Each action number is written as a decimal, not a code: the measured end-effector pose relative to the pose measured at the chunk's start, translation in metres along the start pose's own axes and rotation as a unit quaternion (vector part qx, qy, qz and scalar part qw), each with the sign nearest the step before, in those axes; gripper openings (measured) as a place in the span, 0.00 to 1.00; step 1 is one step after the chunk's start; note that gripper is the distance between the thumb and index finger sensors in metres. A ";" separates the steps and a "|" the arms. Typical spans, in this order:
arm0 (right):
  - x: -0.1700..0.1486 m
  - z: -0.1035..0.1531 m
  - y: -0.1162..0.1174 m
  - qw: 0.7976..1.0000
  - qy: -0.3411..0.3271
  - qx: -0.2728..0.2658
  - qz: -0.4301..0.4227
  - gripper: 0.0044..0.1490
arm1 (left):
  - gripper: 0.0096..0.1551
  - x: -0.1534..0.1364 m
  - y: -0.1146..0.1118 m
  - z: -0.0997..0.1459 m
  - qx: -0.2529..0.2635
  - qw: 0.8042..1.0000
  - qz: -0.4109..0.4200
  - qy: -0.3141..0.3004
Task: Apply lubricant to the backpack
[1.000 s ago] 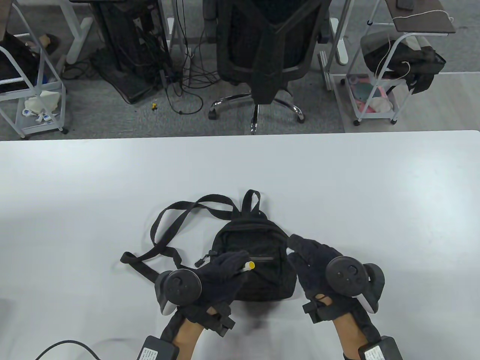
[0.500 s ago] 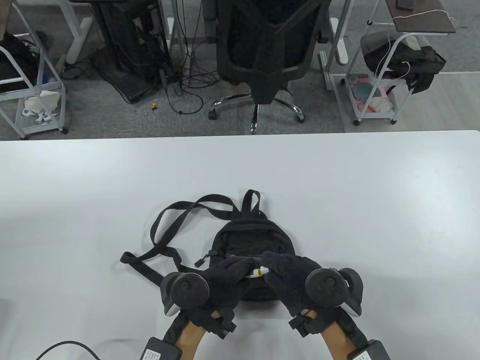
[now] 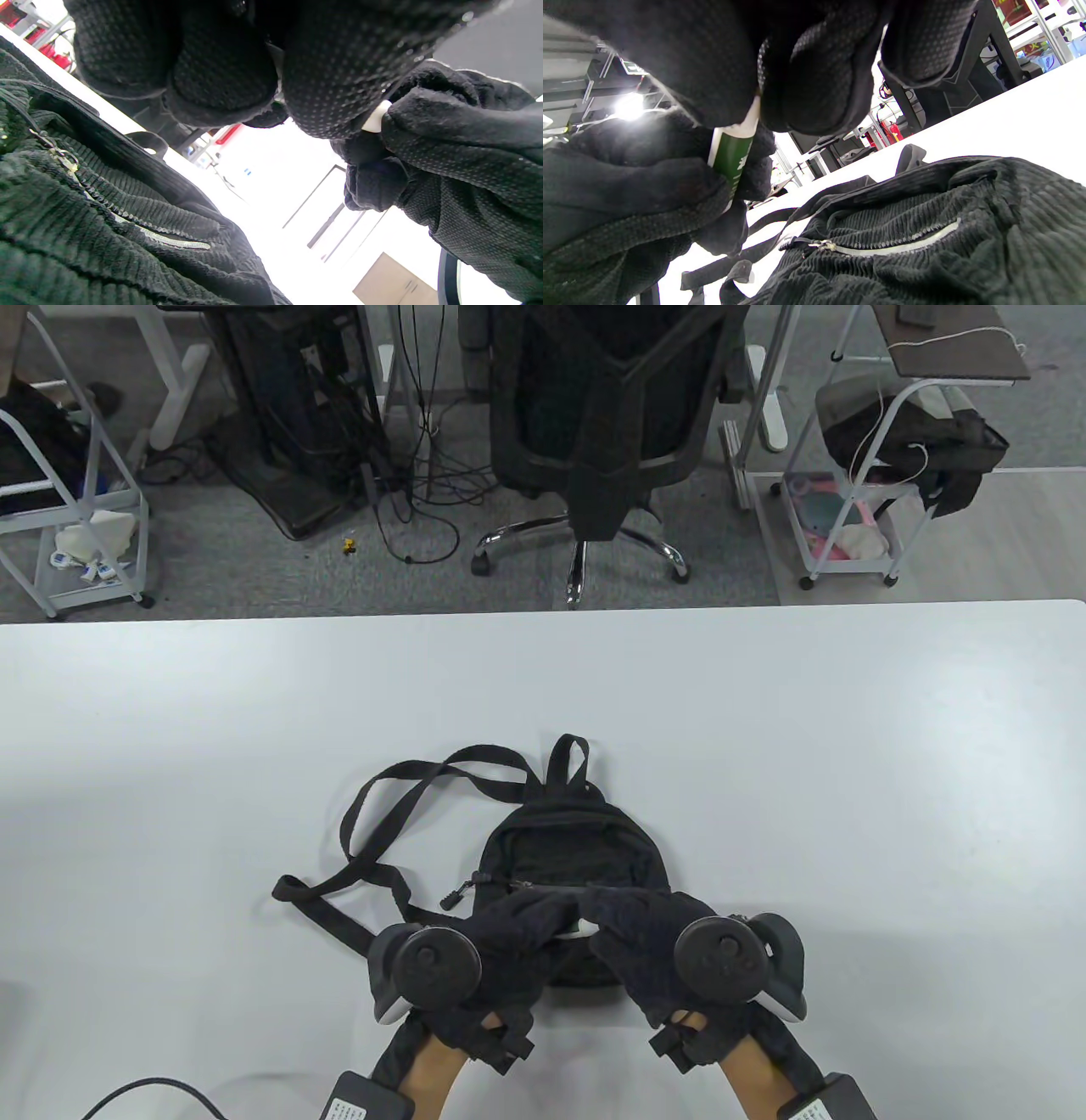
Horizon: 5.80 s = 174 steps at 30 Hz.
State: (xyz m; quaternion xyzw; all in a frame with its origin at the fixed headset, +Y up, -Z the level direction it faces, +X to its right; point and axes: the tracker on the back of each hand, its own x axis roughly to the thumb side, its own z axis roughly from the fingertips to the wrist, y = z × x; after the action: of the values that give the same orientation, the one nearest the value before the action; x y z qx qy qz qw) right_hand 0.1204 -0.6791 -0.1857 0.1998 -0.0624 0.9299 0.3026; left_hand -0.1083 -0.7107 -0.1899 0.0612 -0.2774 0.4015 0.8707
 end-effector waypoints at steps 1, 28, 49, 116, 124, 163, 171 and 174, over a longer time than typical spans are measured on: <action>-0.001 0.000 0.001 1.000 0.002 -0.001 -0.006 0.31 | 0.29 0.000 -0.001 0.000 0.002 1.000 0.000 0.000; -0.016 0.007 -0.014 0.997 0.007 -0.046 -0.063 0.40 | 0.30 0.006 0.010 0.000 0.057 0.997 -0.018 0.041; -0.023 0.003 0.001 0.996 0.006 -0.009 -0.087 0.37 | 0.28 0.001 0.006 0.002 0.048 0.996 0.070 0.000; -0.028 -0.001 0.016 0.998 0.010 0.047 -0.040 0.35 | 0.37 -0.202 0.204 0.146 0.083 0.870 -0.184 0.450; -0.028 -0.001 0.016 0.998 0.011 0.049 -0.038 0.35 | 0.37 -0.203 0.204 0.145 0.084 0.872 -0.185 0.445; -0.043 0.002 -0.009 0.996 0.026 -0.010 -0.079 0.37 | 0.45 -0.010 0.125 0.031 0.150 0.973 0.169 -0.053; -0.044 0.000 -0.009 0.997 0.024 -0.004 -0.078 0.37 | 0.43 -0.019 0.075 0.028 0.076 0.993 0.089 -0.033; -0.046 0.000 -0.011 0.997 0.024 -0.007 -0.077 0.37 | 0.43 -0.023 0.061 0.026 0.041 0.997 0.062 -0.022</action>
State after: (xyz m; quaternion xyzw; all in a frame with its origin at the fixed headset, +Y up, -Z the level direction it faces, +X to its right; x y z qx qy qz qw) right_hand 0.1603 -0.6948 -0.2046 0.1796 -0.0457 0.9078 0.3762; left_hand -0.1764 -0.6936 -0.1873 0.0884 -0.2835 0.4643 0.8345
